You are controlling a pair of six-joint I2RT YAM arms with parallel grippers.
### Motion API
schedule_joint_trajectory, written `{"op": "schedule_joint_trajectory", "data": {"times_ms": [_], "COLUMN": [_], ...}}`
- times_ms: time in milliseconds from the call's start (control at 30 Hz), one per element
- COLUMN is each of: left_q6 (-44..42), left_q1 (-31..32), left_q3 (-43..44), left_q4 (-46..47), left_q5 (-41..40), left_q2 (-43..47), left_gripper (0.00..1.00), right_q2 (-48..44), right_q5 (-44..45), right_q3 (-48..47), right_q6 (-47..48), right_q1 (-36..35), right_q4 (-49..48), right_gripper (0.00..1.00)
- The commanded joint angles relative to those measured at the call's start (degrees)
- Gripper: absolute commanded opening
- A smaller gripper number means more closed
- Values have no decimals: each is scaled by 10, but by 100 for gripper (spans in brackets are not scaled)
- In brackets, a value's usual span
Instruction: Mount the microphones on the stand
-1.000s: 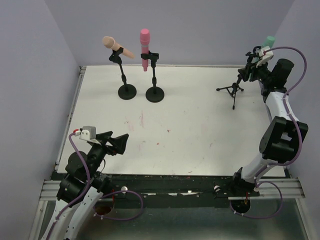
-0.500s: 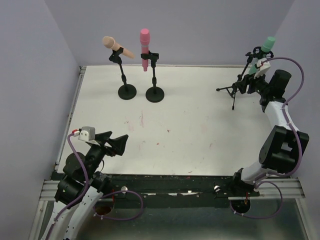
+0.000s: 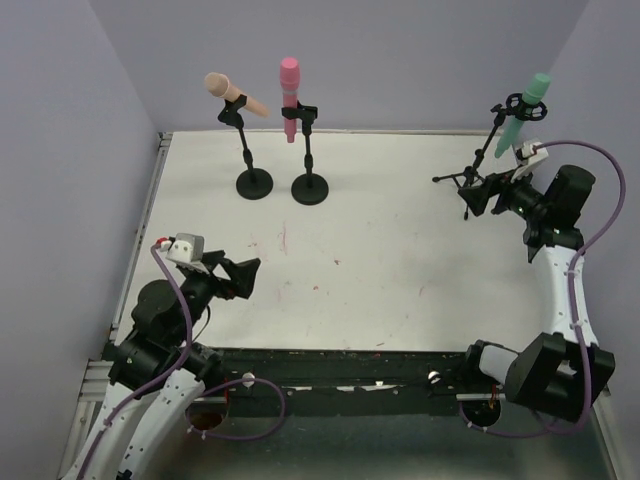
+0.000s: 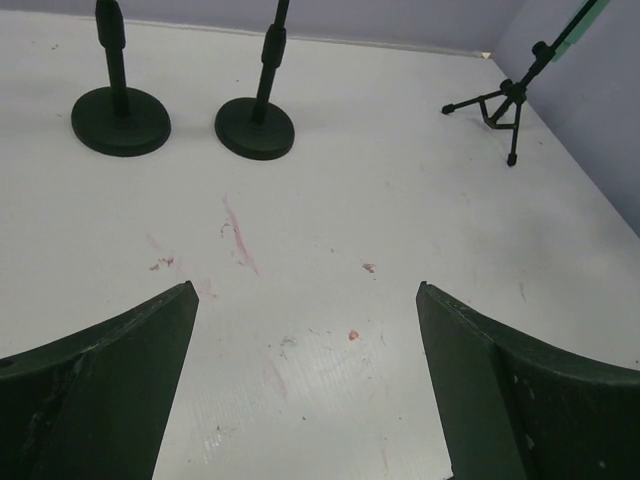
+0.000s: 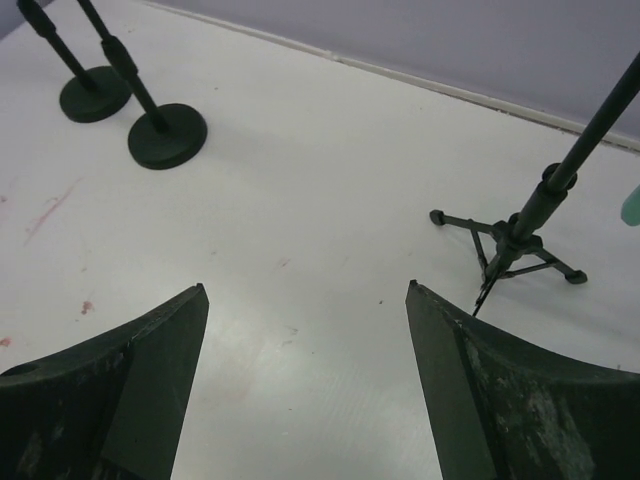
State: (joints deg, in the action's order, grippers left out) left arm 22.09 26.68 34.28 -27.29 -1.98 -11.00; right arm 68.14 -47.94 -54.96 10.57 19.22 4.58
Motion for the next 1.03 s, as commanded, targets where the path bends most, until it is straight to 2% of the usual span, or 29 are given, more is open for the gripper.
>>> {"op": "schedule_joint_trajectory", "data": {"times_ms": [0,33,67,167,200,433,667,1000], "left_q6": [-69,-75,-82,-94,-98,-107,-107,-106], "left_q1": [-8,-11,-15,-26,-29,-32,-32,-32], "left_q3": [68,80,95,133,141,148,147,141], "left_q4": [17,17,16,14,15,32,35,35], "left_q5": [-57,-68,-76,-84,-83,-66,-49,-43], "left_q2": [-79,-93,-109,-144,-153,-157,-148,-140], "left_gripper": [98,98,98,98,98,98,98,98], "right_q2": [-64,-75,-87,-119,-128,-179,-196,-200], "right_q5": [-35,-38,-39,-35,-25,95,153,140], "right_q3": [20,23,24,30,28,13,-15,-29], "right_q6": [-69,-81,-95,-148,-164,-256,-270,-269], "right_q1": [3,3,3,3,3,3,3,3], "right_q4": [61,68,73,76,80,108,147,155], "right_gripper": [89,89,94,94,100,100,100,100]}}
